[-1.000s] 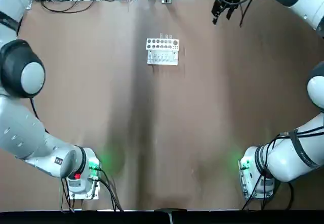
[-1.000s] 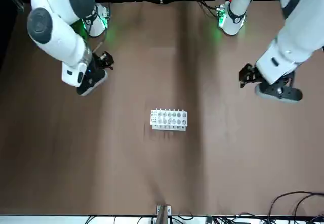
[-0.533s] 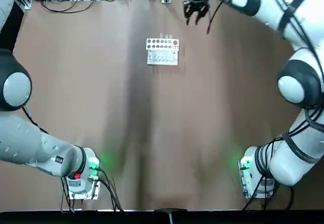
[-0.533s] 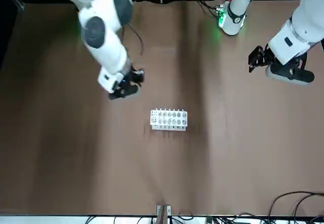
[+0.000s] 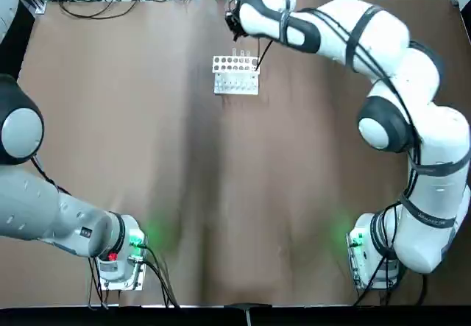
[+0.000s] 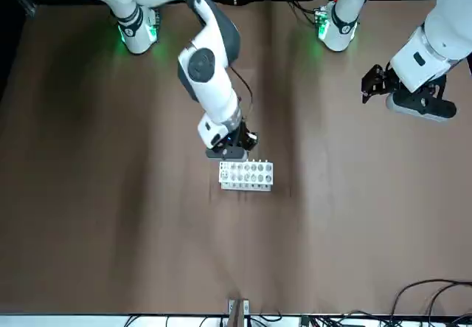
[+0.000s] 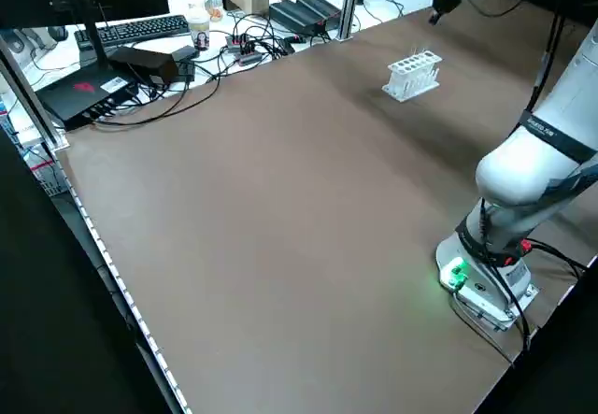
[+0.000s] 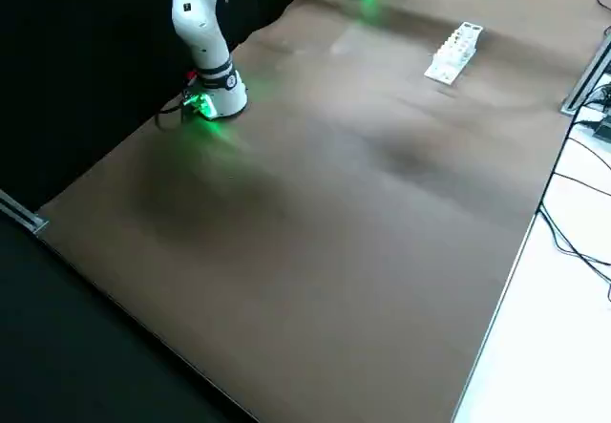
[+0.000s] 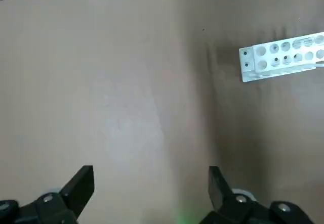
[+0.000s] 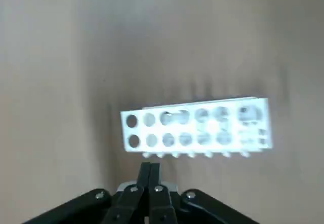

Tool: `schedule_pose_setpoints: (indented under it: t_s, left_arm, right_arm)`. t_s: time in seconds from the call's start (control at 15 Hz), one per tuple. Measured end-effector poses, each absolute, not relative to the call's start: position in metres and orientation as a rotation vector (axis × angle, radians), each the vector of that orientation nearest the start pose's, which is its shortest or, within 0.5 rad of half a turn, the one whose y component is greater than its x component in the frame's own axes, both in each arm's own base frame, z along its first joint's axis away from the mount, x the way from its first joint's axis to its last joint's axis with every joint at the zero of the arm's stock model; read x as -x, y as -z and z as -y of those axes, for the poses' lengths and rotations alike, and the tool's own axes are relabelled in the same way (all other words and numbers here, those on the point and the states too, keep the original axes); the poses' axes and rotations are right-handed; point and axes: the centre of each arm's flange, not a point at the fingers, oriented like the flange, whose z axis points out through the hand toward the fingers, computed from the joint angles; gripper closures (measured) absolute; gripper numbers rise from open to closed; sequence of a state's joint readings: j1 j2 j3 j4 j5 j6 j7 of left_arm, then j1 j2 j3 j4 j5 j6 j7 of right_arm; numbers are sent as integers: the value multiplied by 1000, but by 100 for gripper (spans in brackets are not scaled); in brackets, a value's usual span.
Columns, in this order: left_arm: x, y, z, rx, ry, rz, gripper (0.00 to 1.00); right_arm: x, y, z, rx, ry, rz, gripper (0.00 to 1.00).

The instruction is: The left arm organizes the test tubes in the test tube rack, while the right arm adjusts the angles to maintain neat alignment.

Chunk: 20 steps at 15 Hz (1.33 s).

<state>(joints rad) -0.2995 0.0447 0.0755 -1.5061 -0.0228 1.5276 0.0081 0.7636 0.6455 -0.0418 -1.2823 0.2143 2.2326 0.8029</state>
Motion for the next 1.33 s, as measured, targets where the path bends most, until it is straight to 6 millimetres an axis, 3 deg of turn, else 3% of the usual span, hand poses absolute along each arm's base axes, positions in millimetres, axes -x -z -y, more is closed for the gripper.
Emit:
schedule_pose_setpoints:
  t_s: [0.33,0.47,0.73,1.33]
  left_arm:
    - [-551,-626,123,3139,-40,-351,0]
    - [-551,-626,122,3139,-41,-349,0]
    - [-551,-626,123,3139,-41,-352,0]
    - [-551,-626,124,3138,-40,-354,0]
  right_arm:
    - [-563,-329,-551,2698,239,-335,99]
    - [-563,-311,-560,2689,246,-342,99]
    - [-568,-310,-560,2687,255,-348,99]
    - [-587,-305,-534,2759,195,-394,99]
